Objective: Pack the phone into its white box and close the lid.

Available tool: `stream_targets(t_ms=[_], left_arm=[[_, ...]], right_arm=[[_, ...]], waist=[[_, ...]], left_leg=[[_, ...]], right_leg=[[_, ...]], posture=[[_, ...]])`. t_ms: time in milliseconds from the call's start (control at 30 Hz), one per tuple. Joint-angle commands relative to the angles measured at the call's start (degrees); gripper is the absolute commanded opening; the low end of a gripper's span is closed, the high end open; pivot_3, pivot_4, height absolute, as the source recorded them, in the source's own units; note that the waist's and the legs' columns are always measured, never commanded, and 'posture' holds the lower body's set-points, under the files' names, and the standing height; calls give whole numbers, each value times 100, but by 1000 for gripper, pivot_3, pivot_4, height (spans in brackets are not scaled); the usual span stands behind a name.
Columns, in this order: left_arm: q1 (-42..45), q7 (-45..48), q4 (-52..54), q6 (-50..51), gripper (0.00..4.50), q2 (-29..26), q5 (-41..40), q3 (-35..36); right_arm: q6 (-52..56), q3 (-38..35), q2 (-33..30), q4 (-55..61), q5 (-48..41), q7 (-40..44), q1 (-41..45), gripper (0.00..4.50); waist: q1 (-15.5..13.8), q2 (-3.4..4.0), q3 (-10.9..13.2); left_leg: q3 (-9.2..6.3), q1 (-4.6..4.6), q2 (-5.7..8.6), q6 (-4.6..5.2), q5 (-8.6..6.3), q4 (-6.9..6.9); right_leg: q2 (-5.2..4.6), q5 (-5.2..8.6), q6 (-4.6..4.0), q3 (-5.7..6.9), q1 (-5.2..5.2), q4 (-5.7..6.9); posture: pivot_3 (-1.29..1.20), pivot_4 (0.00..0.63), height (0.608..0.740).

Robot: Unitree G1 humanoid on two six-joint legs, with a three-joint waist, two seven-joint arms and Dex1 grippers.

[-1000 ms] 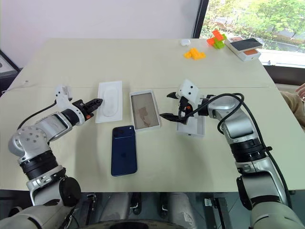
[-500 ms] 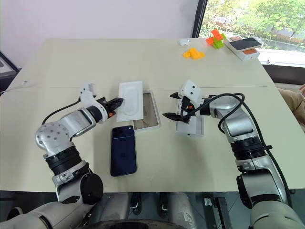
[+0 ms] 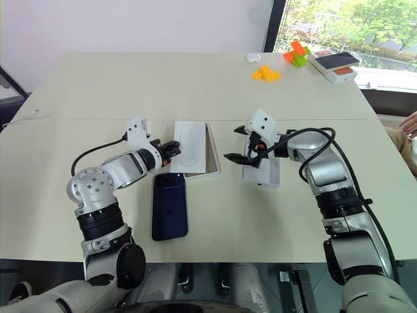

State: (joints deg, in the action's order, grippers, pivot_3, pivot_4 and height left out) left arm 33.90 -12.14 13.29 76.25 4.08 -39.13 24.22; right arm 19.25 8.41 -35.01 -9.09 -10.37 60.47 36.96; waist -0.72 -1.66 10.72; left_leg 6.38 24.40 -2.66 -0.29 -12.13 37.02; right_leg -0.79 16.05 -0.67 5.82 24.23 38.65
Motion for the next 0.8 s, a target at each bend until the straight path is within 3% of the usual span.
stream_targets(t_ms=[33,800], left_arm=[[40,-8,38,-213,32,115,66,-100],[-294,-407,498,-500,32,640,321,-205]], right_arm=[[-66,-176,-78,245,-60,-30,20,4500],[-139,-176,-114,229,-36,42,8,4500]], waist=[[0,0,0],[0,-1,1]], left_leg=[[0,0,0,0,0,0],[-1,0,0,13,-8,0]], right_leg=[[0,0,1,0,0,0],[1,5,9,0,0,-2]], posture=[[0,150,737],[0,150,737]])
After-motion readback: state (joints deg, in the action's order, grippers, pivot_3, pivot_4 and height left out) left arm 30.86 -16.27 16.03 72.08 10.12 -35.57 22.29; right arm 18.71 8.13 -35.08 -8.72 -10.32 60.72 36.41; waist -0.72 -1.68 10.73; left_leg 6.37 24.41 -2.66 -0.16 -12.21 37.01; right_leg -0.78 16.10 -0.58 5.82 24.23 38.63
